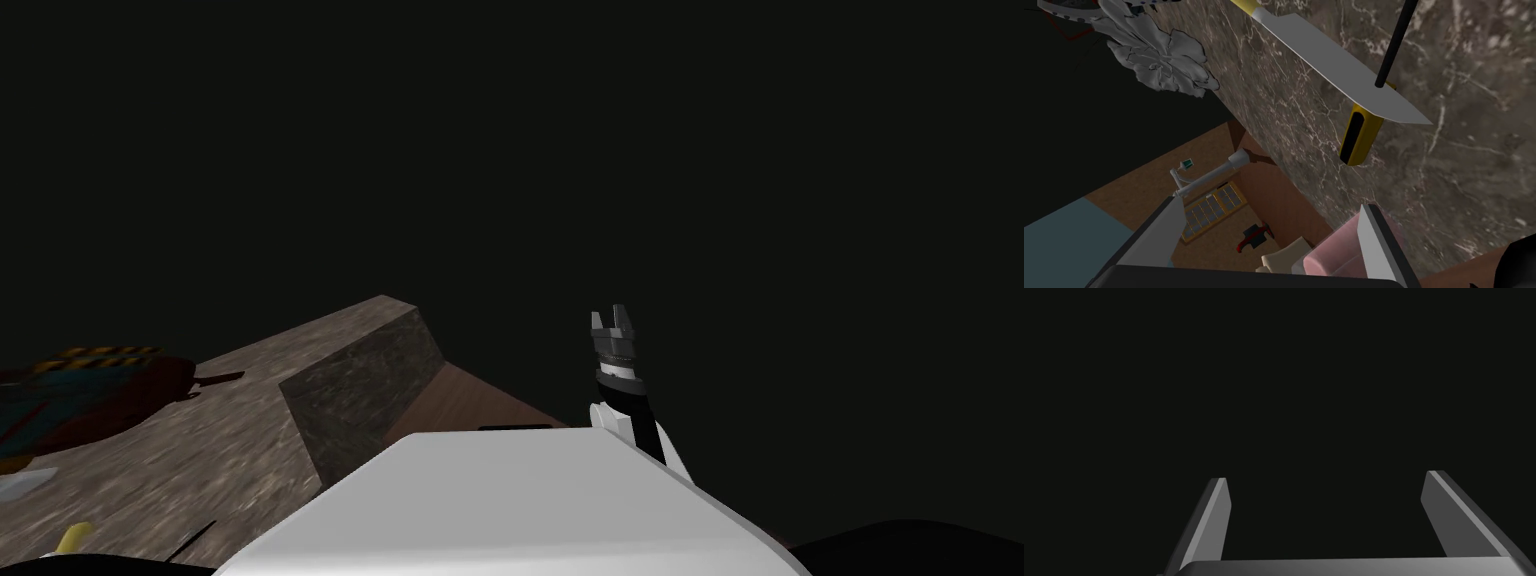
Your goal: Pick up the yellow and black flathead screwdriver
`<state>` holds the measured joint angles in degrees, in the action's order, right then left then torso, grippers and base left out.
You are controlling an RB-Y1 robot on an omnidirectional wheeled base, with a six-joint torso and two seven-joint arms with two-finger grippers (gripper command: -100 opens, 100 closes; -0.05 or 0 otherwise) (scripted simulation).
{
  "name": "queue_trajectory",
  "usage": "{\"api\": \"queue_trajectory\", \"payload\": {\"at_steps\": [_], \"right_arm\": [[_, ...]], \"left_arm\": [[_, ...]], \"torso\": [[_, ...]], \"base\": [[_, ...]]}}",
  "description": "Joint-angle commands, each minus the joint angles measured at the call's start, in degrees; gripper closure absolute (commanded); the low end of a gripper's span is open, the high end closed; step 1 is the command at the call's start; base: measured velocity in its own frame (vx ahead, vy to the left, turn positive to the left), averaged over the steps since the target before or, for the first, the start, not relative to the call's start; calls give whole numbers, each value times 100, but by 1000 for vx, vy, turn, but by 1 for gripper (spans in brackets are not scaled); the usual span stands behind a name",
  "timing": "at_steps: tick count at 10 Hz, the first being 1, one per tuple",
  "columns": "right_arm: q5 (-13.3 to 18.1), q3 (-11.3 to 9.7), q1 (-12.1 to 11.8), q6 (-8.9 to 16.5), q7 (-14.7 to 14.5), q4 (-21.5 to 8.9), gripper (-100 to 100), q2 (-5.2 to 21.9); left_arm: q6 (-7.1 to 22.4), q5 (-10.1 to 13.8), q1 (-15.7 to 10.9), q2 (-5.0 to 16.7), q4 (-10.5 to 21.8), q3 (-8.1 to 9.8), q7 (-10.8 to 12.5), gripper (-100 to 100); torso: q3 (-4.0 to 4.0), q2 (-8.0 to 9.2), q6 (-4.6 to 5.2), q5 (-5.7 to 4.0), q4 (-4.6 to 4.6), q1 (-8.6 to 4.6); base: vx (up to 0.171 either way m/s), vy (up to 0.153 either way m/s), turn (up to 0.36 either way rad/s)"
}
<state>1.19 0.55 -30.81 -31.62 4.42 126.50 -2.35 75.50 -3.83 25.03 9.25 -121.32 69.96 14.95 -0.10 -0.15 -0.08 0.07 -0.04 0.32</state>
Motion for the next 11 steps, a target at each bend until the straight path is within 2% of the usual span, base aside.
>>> {"api": "queue_trajectory", "payload": {"at_steps": [1,2,4,5,8,11], "right_arm": [[0,0,0,0,0,0,0,0],[0,0,0,0,0,0,0,0],[0,0,0,0,0,0,0,0],[0,0,0,0,0,0,0,1],[0,0,0,0,0,0,0,0],[0,0,0,0,0,0,0,0]], "left_arm": [[286,128,-20,-53,70,203,-14,-100],[387,128,-20,-53,70,203,-14,-100],[783,303,-66,-183,207,488,-35,-100],[876,303,-66,-183,207,488,-35,-100],[1416,511,-104,-427,378,808,-73,-100],[1731,626,-83,-720,523,1008,-110,-100]], "torso": [[0,0,0,0,0,0],[0,-1,2,0,0,4],[0,-1,2,-1,0,-1],[-3,-5,2,3,-1,17],[6,10,0,1,2,5],[11,20,-1,3,4,13]], "base": [[73,93,-109],[60,77,-78],[80,114,-145],[52,108,-89],[36,109,-99],[-3,127,-48]]}}
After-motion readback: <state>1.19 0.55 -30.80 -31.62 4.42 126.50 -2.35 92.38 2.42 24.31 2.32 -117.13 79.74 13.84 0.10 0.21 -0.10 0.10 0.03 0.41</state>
